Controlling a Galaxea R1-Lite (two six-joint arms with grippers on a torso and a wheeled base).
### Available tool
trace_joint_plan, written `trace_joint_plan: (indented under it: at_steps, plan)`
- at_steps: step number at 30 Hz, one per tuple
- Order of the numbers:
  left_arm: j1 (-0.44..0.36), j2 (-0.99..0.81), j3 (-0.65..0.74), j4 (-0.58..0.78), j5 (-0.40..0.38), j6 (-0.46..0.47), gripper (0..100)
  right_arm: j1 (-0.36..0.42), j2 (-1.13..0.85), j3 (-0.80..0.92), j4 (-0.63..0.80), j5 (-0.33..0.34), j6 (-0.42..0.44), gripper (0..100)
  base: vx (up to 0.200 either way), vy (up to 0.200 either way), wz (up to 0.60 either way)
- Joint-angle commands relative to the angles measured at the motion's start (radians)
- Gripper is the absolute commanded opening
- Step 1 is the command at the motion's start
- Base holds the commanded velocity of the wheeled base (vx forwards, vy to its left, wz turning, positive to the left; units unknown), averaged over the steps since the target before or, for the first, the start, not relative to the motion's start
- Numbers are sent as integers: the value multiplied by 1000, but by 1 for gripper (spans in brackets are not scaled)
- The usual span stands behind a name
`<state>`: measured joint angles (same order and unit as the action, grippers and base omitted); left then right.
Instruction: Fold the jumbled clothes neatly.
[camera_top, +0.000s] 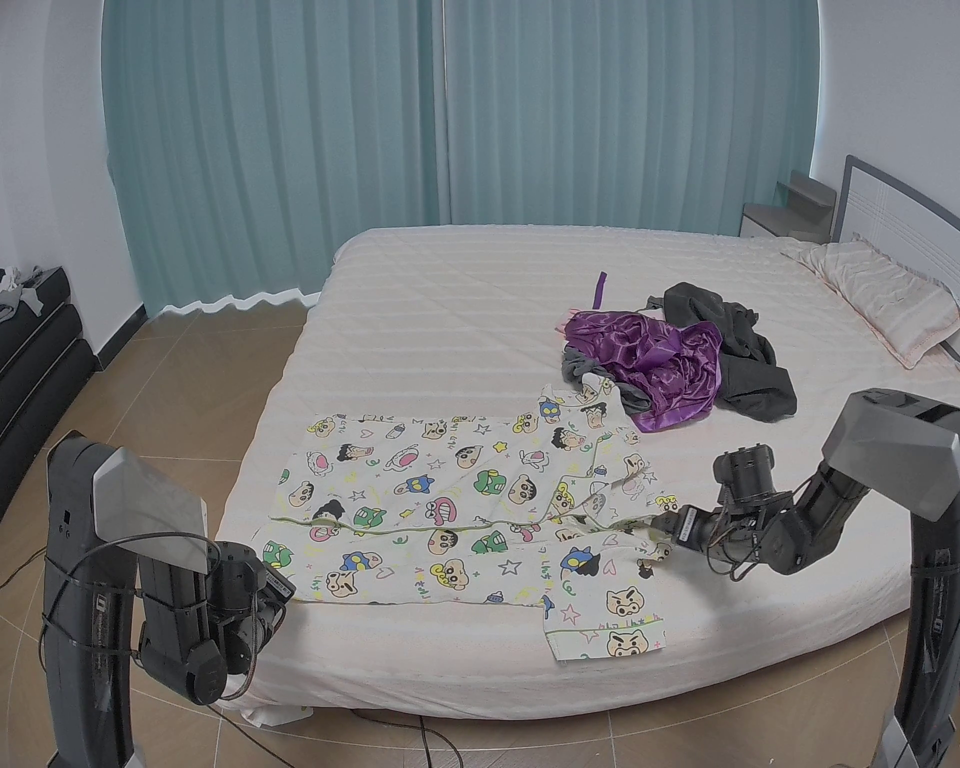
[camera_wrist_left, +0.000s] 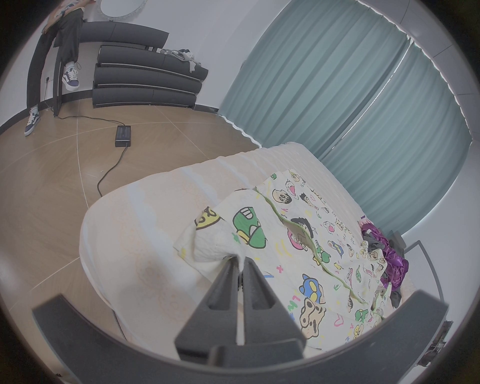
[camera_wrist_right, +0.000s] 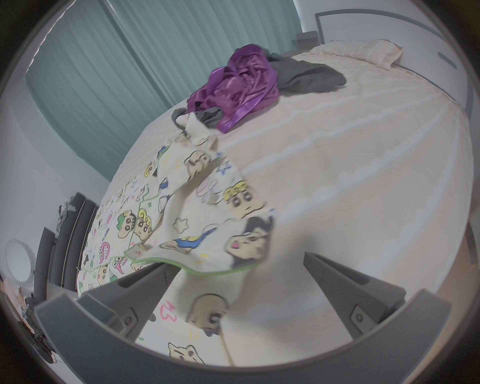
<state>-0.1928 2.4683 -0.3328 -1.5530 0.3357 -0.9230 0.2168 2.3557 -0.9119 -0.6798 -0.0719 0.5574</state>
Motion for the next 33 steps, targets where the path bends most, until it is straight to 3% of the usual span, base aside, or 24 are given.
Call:
trace_joint_plan:
  at_steps: [1, 6, 9, 12, 16, 24, 33]
  plan:
    - [-1, 0, 1, -18, 0, -2, 0, -63, -118, 74, -6, 6, 6, 100, 0, 0, 0]
    - [-2, 0, 1, -18, 0, -2, 0, -71, -165, 133, -9, 11, 6, 100, 0, 0, 0]
    - [-2, 0, 1, -18, 0, -2, 0, -16, -211, 271, -44, 80, 1, 100, 0, 0, 0]
    - [-2, 0, 1, -18, 0, -2, 0, -1, -210, 297, -63, 84, 1, 100, 0, 0, 0]
    - [-2, -2, 3, -18, 0, -2, 0, 121, -159, 423, -179, 87, -5, 100, 0, 0, 0]
    - [-2, -2, 3, -18, 0, -2, 0, 225, -50, 430, -205, 83, -2, 100, 0, 0, 0]
    - [-2, -2, 1, -18, 0, -2, 0, 231, 0, 412, -271, 80, 1, 100, 0, 0, 0]
